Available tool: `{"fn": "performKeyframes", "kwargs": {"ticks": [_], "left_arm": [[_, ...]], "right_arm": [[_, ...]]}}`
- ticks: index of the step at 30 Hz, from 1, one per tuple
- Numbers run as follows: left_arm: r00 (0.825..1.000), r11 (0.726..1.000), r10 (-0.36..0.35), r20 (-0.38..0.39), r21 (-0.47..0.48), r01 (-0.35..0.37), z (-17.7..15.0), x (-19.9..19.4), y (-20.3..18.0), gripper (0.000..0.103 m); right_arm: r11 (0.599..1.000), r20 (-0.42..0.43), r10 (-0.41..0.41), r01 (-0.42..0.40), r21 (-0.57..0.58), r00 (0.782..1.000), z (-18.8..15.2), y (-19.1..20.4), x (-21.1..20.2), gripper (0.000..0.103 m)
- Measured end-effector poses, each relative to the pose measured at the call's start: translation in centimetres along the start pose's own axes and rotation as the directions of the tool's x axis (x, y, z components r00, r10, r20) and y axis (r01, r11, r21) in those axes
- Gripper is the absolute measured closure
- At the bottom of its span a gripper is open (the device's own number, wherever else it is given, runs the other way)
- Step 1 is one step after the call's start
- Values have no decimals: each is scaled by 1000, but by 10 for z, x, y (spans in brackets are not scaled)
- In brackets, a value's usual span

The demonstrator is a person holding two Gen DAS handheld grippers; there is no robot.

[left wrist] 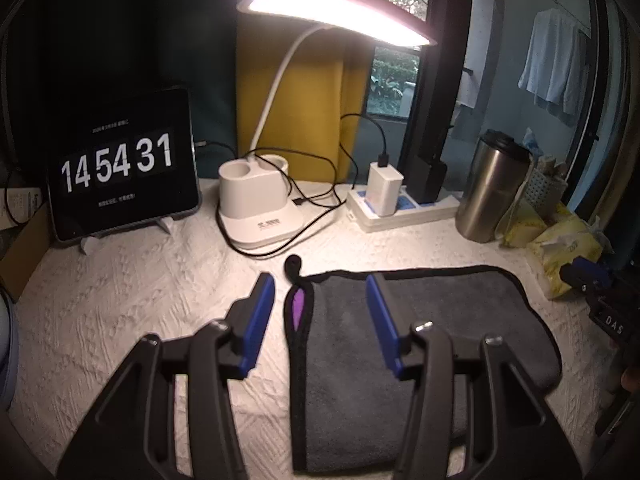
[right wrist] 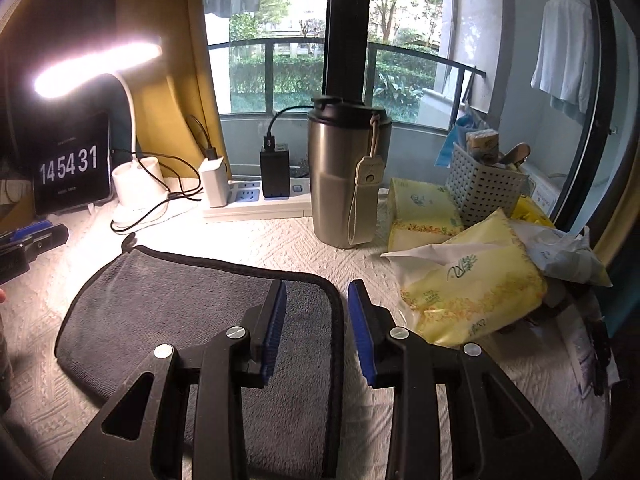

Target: Fold towel

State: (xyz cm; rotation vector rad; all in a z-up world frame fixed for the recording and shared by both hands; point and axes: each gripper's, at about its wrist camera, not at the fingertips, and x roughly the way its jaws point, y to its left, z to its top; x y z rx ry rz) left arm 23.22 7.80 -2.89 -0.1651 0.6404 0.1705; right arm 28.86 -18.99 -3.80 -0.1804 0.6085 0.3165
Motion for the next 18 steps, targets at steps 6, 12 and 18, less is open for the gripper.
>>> {"fn": "performKeyframes", "kwargs": {"ticks": [6, 12, 18], "left_arm": [[1000, 1000, -5, 24, 3, 5, -4, -20, -2, 54], [999, 1000, -10, 48, 0, 10, -9, -39, -3, 54], [997, 1000, -16, 73, 2, 16, -14, -56, -4, 54]], "right_arm": [[1000, 21, -1, 2, -3, 1000, -3, 3, -17, 69], [1000, 40, -3, 3, -6, 999, -6, 7, -34, 69], [1000, 57, -8, 9, -6, 998, -11, 9, -52, 69]]}}
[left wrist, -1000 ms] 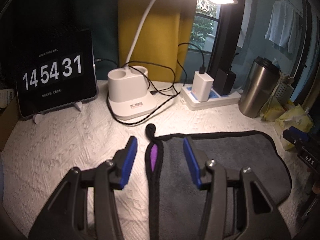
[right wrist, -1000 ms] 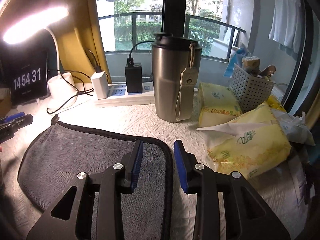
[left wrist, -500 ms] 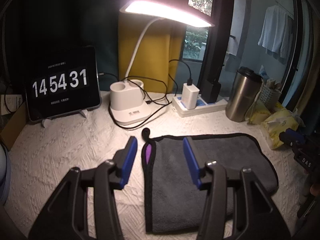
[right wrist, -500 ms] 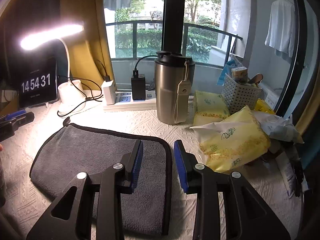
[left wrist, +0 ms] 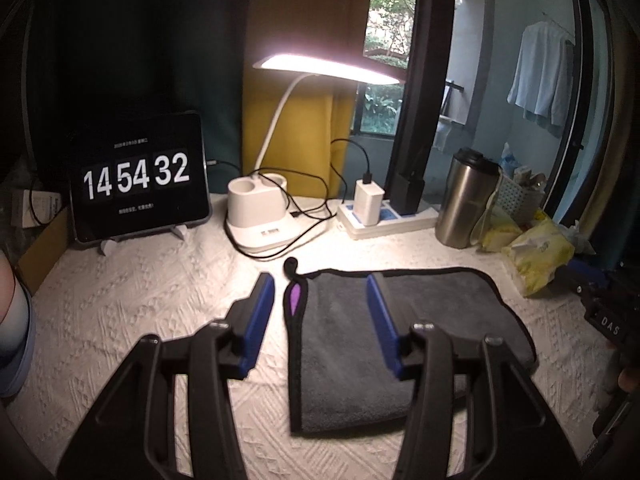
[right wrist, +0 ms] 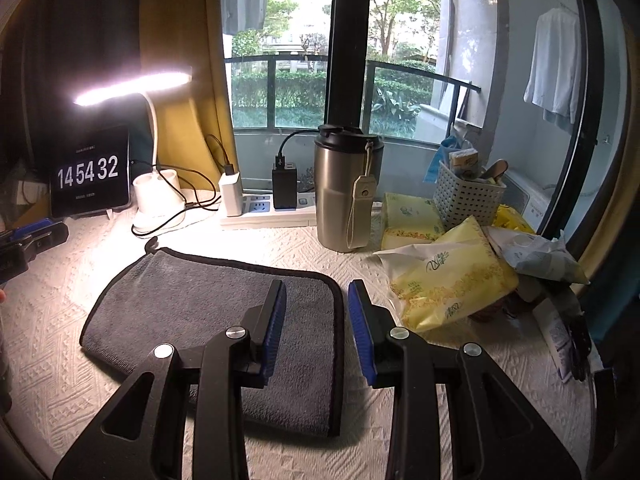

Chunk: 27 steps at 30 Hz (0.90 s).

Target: Fold towel

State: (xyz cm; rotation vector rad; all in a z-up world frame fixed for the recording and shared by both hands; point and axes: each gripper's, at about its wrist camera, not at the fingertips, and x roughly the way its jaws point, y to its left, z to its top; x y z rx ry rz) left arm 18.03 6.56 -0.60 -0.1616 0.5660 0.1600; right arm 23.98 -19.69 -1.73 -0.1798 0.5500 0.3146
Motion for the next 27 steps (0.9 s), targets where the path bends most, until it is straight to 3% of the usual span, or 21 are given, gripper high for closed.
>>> {"fn": "performKeyframes", "kwargs": {"ticks": [23, 27], "left_arm": [[996, 1000, -25, 91, -3, 26, -22, -66, -2, 53], [992, 999, -34, 119, 1, 34, -27, -80, -3, 49]], "right_arm": [[1000, 82, -14, 14, -2, 996, -23, 9, -70, 69], [1000, 110, -14, 15, -8, 994, -27, 13, -85, 69]]}}
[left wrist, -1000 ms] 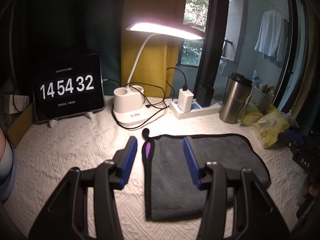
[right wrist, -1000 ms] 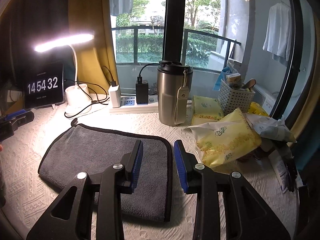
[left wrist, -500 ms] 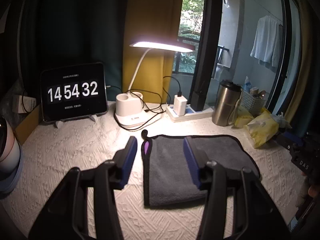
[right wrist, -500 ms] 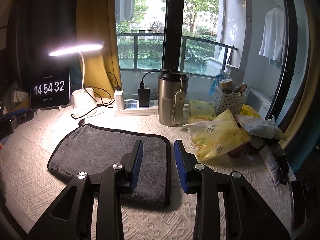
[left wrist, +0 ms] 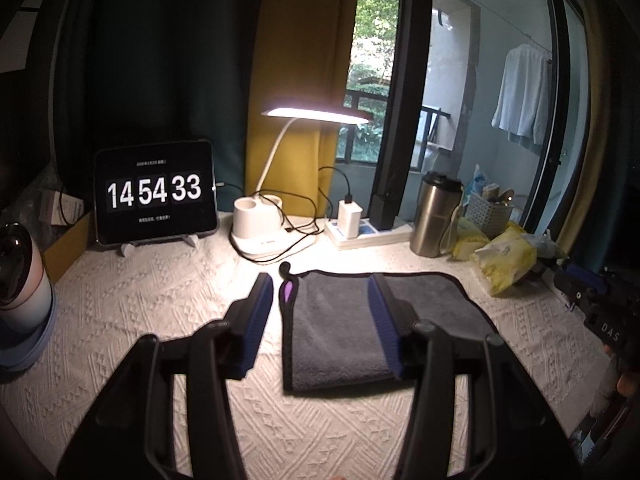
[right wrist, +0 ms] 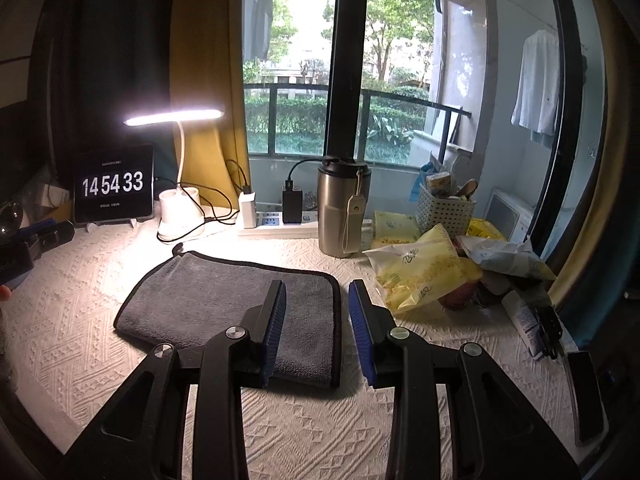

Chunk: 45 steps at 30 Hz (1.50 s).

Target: Fold towel

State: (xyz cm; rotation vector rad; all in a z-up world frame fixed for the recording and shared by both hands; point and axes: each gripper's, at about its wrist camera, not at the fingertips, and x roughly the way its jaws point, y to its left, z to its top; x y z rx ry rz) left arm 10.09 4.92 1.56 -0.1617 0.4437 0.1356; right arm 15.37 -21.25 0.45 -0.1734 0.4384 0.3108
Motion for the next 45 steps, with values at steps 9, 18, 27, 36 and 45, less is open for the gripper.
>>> {"fn": "performKeyframes", "kwargs": {"ticks": [9, 18, 27, 36, 45], "left_arm": [[997, 999, -34, 65, 26, 32, -9, -32, -9, 29], [992, 999, -32, 120, 17, 30, -33, -60, -13, 22], [981, 999, -26, 192, 42, 18, -55, -84, -19, 17], [974, 995, -45, 220, 98, 24, -72, -104, -29, 15], [966, 997, -54, 254, 74, 37, -78, -117, -24, 4]], "right_arm": [[1000, 45, 13, -13, -14, 999, -8, 10, -27, 67], [999, 125, 45, -42, -23, 991, -20, 19, -61, 56], [999, 177, 38, -36, -14, 983, -35, 24, -87, 54], [999, 256, -38, 32, 25, 966, -59, 29, -121, 37], [997, 299, -78, 72, 32, 951, -70, 36, -144, 31]]}}
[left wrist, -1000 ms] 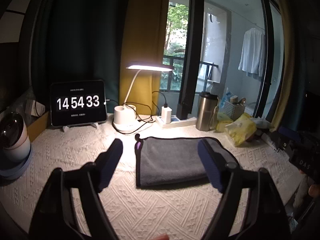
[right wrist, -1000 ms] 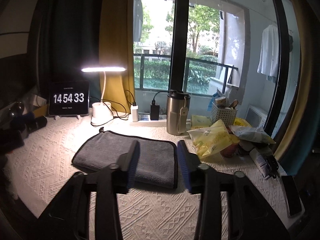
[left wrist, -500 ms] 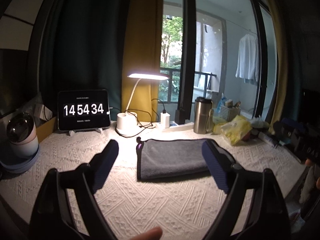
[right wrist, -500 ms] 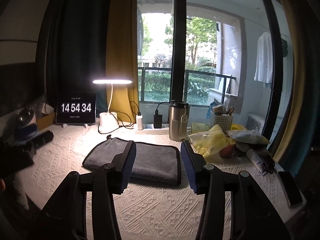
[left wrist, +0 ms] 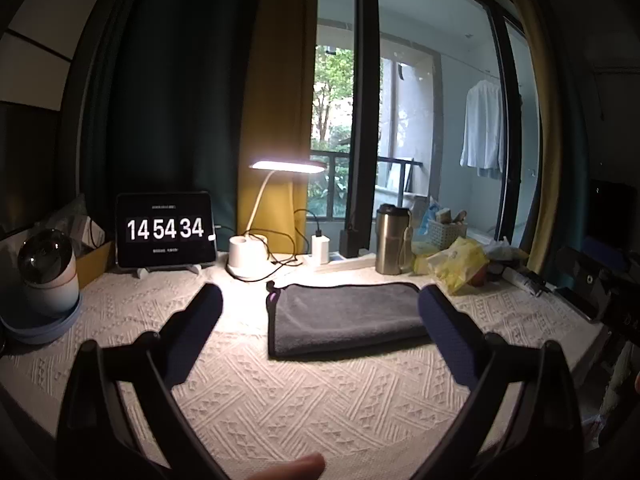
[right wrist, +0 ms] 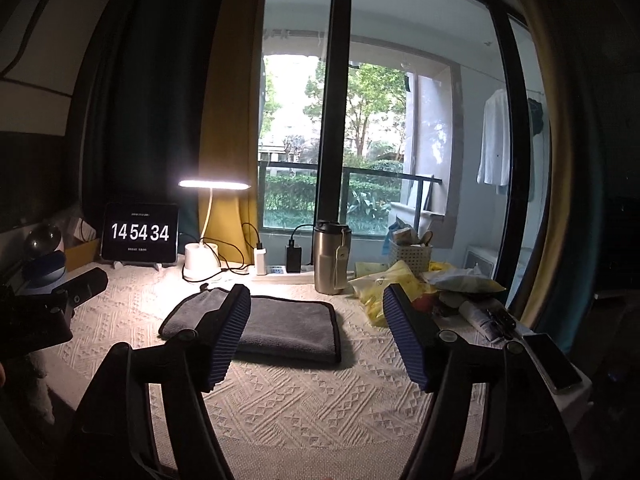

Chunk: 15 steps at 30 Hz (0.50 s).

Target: Fold towel

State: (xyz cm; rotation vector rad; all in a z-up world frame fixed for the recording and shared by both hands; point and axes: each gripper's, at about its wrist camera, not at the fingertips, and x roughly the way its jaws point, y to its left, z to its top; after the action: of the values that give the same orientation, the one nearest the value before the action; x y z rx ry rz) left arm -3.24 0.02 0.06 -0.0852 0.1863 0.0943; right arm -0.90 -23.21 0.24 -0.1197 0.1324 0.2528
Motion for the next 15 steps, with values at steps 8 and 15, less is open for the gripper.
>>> {"fn": "performKeyframes", "kwargs": {"ticks": [8, 15], "left_arm": [[1000, 1000, 2, 19, 7, -2, 2, -6, -1, 4], [1000, 1000, 4, 20, 6, -4, 3, -7, -2, 4]], "right_arm": [[1000, 10, 13, -13, -7, 1000, 2, 4, -4, 30], [1000, 13, 10, -10, -3, 1000, 2, 4, -4, 30]]}}
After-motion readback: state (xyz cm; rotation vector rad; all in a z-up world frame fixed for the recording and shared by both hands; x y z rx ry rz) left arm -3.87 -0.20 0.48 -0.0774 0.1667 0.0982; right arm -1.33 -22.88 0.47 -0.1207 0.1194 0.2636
